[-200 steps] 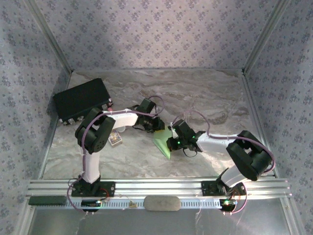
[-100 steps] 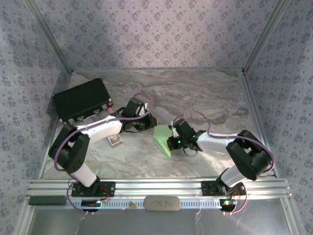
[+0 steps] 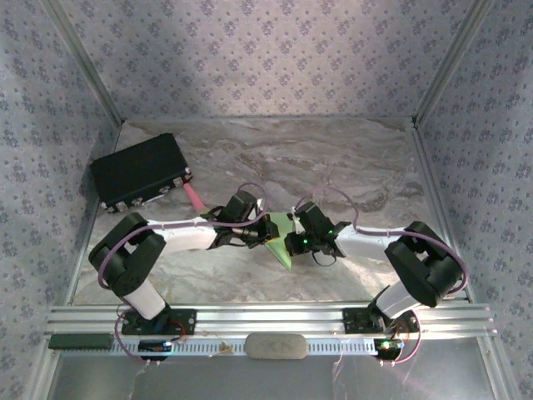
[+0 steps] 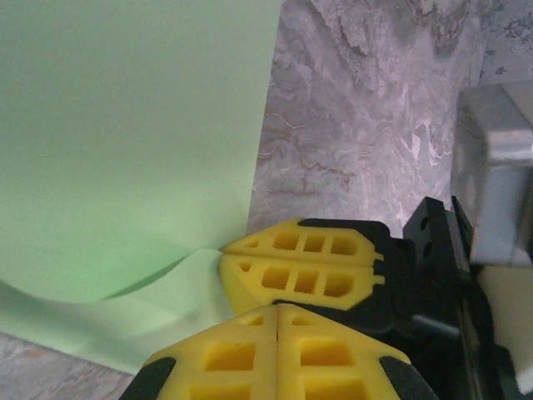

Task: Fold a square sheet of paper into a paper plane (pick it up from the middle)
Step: Third fold the triangle at the center of the table.

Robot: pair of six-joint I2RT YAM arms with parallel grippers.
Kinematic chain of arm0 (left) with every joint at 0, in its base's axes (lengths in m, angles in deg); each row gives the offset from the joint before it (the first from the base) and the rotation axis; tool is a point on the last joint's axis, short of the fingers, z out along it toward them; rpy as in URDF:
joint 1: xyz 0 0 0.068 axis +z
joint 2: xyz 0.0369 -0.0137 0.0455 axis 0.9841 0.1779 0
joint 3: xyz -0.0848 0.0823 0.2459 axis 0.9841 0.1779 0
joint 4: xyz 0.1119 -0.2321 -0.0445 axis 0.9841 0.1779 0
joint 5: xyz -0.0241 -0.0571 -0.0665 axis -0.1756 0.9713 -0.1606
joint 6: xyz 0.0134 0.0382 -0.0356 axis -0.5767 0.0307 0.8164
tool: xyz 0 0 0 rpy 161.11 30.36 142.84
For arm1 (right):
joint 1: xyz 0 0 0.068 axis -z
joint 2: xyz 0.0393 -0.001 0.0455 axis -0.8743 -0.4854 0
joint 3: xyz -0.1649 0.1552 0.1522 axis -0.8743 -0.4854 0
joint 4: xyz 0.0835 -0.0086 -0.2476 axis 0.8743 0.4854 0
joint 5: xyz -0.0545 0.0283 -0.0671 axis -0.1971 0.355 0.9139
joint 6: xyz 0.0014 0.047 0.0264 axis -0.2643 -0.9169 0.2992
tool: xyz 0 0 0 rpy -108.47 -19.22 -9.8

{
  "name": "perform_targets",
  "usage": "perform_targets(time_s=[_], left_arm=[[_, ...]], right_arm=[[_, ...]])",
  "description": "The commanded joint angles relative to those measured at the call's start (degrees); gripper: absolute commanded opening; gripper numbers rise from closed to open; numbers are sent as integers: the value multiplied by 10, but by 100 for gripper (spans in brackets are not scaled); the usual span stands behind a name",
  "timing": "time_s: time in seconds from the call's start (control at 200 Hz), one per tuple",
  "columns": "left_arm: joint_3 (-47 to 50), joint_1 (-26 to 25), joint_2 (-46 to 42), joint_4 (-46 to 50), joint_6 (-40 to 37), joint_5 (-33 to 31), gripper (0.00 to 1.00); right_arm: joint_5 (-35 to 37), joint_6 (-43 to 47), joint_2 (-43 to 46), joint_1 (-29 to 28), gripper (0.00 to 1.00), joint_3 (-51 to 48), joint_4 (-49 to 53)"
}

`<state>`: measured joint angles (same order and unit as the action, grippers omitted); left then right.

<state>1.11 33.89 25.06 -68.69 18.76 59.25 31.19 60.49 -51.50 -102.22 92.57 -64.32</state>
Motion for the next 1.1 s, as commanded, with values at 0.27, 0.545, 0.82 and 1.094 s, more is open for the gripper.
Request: perform_targets(time_s=[0.27, 0.545, 0.82, 1.094], left_arm=[[7, -4, 32, -20, 15, 0, 0], [-1, -7, 49, -12, 5, 3, 1], [-2, -9, 55, 31, -16, -13, 0], [-3, -11, 68, 45, -29, -23, 0]], right_arm=[[5, 8, -9, 4, 0, 4, 16], [5, 7, -10, 4, 0, 4, 16], [5, 7, -10, 4, 0, 4, 16], [5, 6, -12, 4, 0, 4, 15]])
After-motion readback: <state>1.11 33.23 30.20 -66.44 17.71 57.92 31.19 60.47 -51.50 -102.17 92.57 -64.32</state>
